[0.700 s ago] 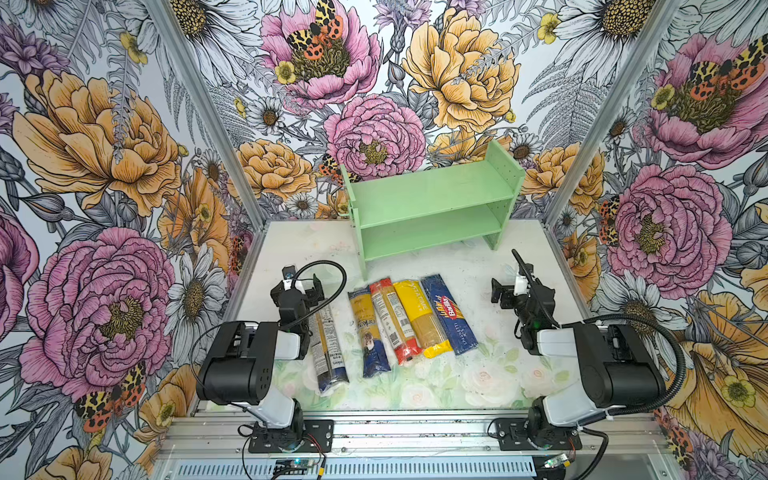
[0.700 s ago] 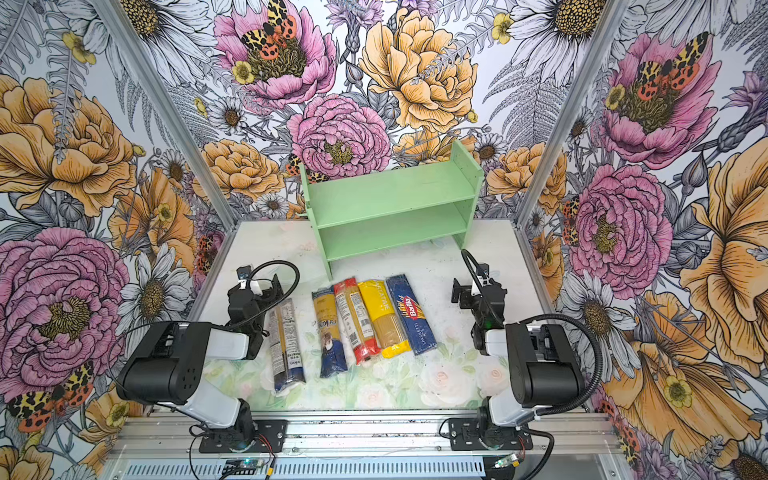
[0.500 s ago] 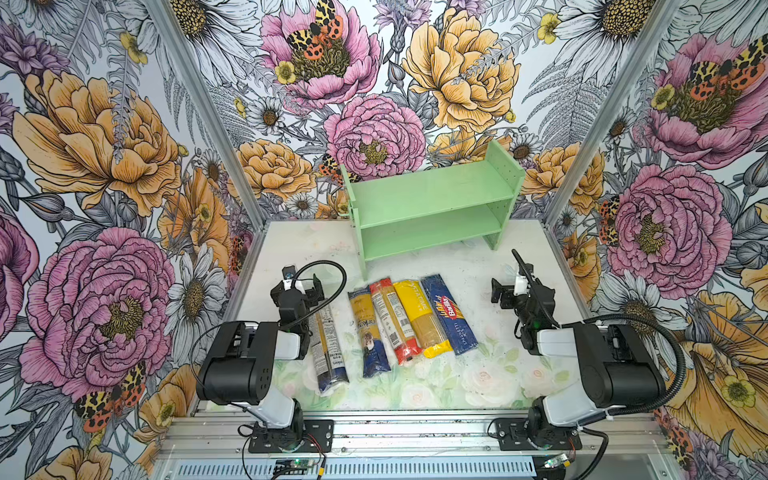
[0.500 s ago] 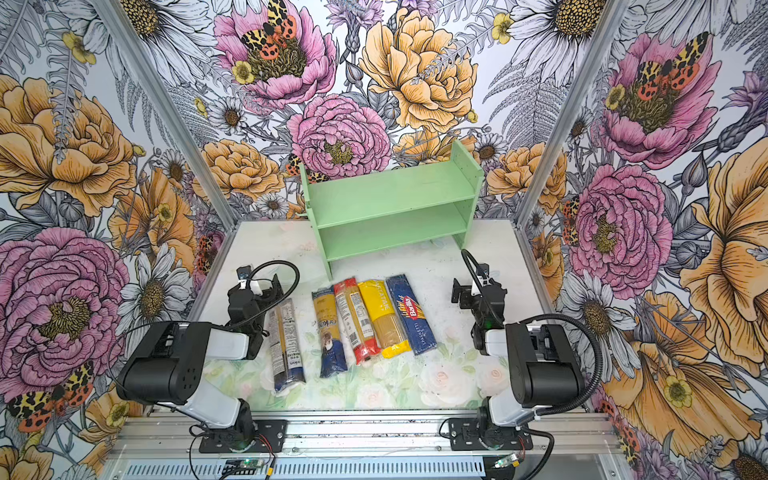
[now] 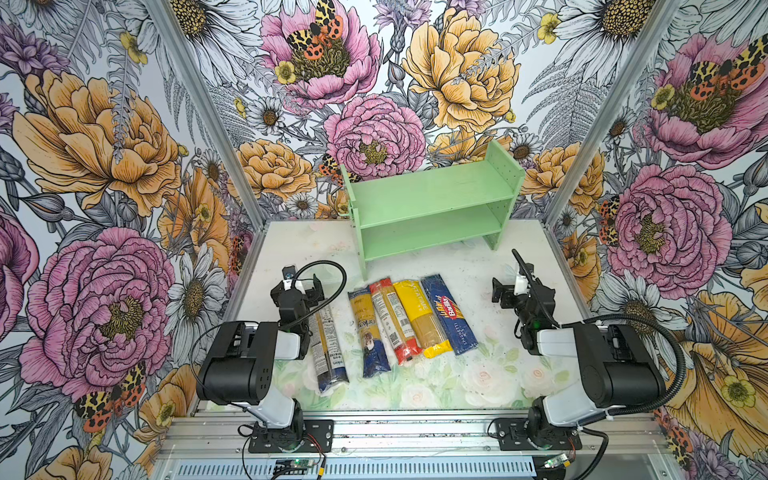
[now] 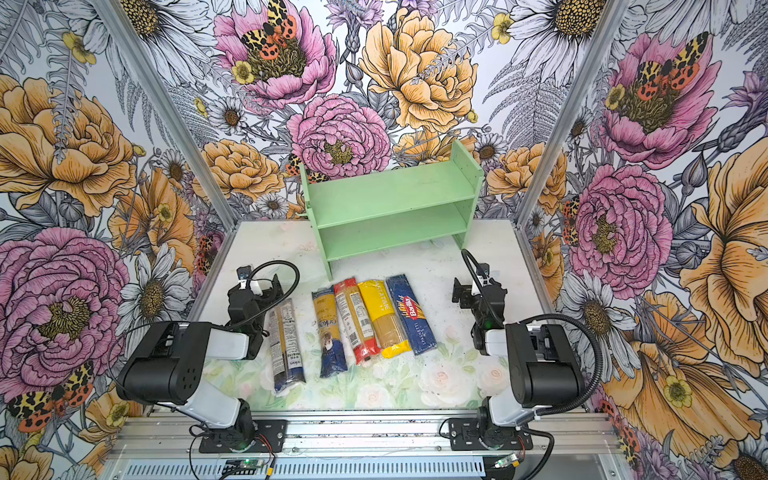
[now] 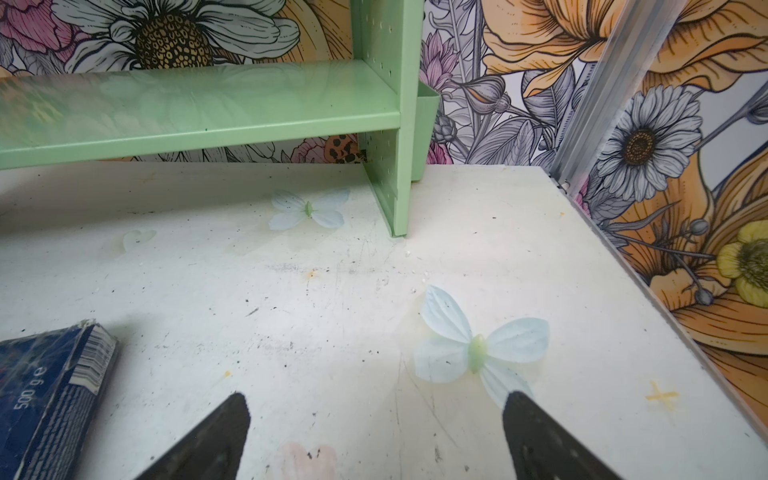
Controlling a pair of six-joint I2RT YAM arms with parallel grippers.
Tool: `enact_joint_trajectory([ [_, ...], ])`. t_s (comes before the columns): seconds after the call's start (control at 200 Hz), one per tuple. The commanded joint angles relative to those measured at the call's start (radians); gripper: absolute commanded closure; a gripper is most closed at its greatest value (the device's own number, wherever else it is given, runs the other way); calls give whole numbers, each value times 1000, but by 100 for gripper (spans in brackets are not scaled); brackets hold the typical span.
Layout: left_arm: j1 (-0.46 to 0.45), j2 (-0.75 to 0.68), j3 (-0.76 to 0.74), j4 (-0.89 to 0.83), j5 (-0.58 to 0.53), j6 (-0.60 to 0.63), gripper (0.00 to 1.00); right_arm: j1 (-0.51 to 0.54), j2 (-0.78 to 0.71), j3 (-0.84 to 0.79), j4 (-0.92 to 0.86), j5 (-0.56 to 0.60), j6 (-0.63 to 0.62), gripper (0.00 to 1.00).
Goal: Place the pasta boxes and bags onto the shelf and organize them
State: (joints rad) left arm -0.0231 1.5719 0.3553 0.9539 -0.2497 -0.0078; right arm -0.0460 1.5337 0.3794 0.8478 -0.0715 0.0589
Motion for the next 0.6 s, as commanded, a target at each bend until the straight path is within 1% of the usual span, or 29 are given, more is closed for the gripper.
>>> enact_joint_trajectory([
  [0.0, 5, -16, 13, 13, 23, 6, 1, 9, 2, 2, 39, 22, -7, 4],
  [0.095, 5, -16, 13, 13, 23, 5, 1, 9, -3, -15, 64, -6, -20, 4],
  [0.395, -19, -13, 2, 37, 1, 31, 1, 23, -20, -74, 156, 6, -32, 4],
  [0.596, -21, -13, 1, 38, 1, 32, 1, 26, -39, -80, 152, 12, -33, 4],
])
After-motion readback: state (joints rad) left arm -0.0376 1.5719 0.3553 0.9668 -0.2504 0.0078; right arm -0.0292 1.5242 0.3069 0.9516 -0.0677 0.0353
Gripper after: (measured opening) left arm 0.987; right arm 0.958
